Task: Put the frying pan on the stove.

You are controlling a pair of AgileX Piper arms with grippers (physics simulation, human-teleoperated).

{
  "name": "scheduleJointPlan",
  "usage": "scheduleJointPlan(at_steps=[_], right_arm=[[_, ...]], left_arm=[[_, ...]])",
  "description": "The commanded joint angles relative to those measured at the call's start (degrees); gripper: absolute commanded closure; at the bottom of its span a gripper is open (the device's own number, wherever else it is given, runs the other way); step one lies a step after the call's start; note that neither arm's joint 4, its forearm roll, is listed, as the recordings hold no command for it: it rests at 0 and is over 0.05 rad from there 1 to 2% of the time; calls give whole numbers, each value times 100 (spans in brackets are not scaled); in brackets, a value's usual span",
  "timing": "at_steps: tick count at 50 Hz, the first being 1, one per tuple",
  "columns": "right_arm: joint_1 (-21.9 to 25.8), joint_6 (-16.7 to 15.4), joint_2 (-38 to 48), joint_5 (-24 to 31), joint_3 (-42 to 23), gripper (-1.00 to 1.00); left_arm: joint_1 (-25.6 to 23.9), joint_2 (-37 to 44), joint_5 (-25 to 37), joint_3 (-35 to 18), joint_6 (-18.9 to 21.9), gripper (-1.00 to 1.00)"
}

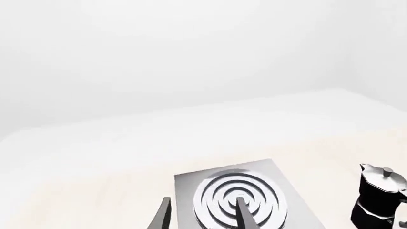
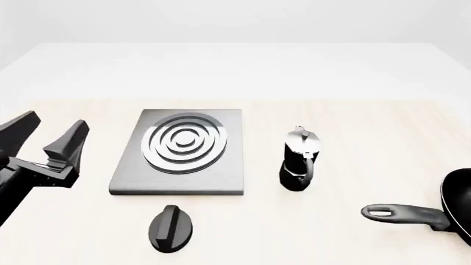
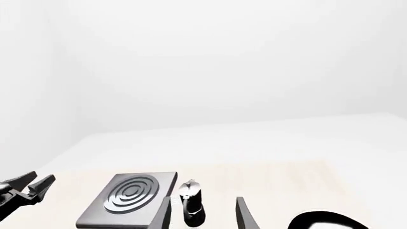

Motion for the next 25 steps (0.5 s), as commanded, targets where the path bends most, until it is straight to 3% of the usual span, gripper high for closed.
scheduleJointPlan(at_steps=[1,10,13,25], right_arm=[[41,8,0,13,-10,-100],[56,12,0,13,-10,-100],[53,15,0,13,-6,-100],[53,28,0,13,3,-100]], left_arm=[[-469,1126,-386,-730,125,-100],[-752,1734,-490,-1268,217,-100],[-834,1832,-400,-1495,37,-100],[-1426,2702,-338,-2385,238,-100]])
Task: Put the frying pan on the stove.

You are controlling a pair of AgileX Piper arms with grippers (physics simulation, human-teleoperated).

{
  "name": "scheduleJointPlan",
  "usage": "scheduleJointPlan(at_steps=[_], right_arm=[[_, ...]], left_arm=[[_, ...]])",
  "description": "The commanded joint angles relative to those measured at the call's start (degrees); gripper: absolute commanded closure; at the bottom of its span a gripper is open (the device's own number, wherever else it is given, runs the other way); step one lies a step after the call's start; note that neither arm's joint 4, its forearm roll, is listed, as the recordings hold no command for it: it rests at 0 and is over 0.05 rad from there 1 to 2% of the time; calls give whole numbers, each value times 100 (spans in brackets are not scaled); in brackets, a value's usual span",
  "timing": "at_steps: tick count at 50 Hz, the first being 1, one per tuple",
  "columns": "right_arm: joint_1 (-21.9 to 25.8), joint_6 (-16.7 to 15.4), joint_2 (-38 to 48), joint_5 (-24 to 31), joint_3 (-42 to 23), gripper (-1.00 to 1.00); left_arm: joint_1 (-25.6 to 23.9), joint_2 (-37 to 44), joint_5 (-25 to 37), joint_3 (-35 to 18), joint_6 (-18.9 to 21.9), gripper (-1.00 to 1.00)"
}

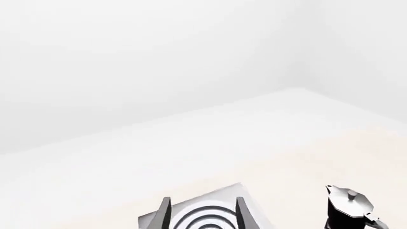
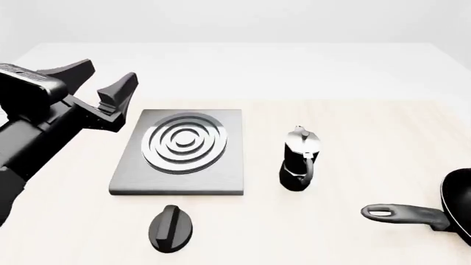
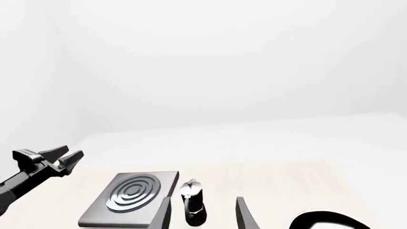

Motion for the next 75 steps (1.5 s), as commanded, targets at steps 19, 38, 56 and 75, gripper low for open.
scheduleJointPlan(at_steps=[19,38,56,75], right_arm=[[-6,22,0,1,17,-100],[15,21,0,1,-13,-100],[43,46,0,1,-35,-100],[62,43,0,1,-42,-100]], left_arm=[[-1283,1736,286,-1908,383,-100],[-1946,2169,761,-2646,655,-100],[-2554,2612,1197,-3226,1045,-100],[-2929,3306,1679,-4157,1328,-100]])
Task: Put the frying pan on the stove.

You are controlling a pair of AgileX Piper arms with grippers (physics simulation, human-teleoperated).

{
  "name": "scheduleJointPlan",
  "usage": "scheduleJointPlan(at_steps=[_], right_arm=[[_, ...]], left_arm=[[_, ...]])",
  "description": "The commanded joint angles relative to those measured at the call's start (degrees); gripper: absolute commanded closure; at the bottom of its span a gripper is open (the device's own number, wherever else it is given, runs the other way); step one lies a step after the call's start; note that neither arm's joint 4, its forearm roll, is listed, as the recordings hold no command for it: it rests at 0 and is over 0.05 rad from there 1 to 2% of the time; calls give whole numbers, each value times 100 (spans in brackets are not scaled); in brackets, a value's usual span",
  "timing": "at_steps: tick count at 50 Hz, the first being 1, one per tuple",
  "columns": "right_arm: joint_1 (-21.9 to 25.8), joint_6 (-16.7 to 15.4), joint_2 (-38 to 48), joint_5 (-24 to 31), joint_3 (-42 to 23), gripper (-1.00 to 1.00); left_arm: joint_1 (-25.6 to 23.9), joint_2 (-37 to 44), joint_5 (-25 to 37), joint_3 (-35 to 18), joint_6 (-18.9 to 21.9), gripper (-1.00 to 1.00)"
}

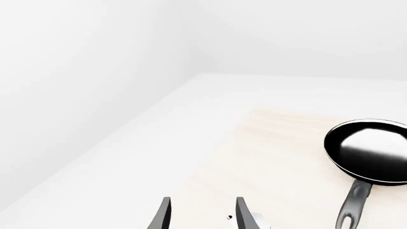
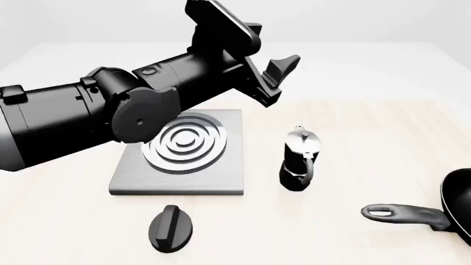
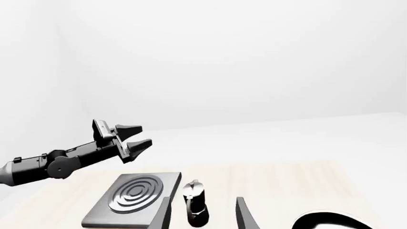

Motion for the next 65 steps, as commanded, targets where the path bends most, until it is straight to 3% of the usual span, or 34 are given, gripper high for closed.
scheduleJointPlan(at_steps=[1,14,24,35,65], right_arm=[[16,-4,0,0,-4,-100],[13,8,0,0,-4,-100],[20,16,0,0,-3,-100],[27,21,0,0,1,-100],[46,17,0,0,9,-100]], left_arm=[[-227,431,288,-565,156,-100],[-389,984,602,-1190,301,-100],[-561,1331,1197,-1856,486,-100],[-814,1438,1447,-1997,624,-100],[-1320,2857,2660,-4098,822,-100]])
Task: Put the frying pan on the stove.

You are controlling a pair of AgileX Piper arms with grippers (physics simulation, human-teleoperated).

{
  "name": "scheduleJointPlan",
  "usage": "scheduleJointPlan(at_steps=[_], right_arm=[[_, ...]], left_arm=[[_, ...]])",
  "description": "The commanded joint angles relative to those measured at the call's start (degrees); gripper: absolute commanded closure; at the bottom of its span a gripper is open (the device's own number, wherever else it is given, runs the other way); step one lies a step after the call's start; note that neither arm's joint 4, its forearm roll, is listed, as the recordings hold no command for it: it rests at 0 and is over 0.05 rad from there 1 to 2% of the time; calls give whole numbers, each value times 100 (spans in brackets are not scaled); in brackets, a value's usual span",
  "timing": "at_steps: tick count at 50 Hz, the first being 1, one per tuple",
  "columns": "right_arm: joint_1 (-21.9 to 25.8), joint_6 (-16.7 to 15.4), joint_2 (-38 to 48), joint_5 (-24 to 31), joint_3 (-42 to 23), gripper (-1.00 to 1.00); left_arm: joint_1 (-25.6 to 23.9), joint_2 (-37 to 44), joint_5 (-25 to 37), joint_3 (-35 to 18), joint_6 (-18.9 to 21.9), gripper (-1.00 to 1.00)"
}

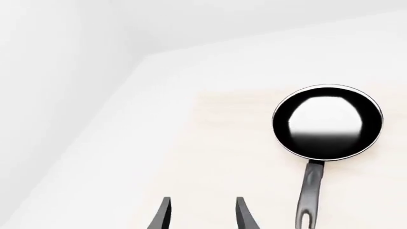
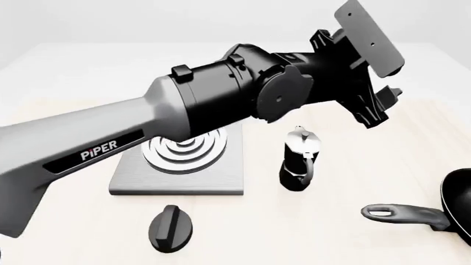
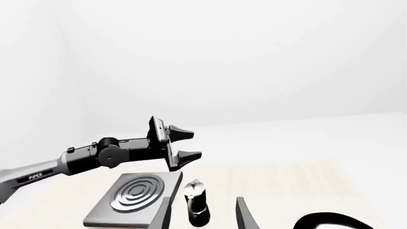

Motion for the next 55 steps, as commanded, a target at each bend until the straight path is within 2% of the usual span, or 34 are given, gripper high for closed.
scheduleJointPlan(at_steps=[1,29,55], right_arm=[[7,4,0,0,0,-100],[41,5,0,0,4,-100],[53,28,0,0,3,-100]], left_arm=[[-197,482,451,-732,43,-100],[-663,1640,1412,-1954,171,-100],[-863,2480,1763,-2538,107,-100]])
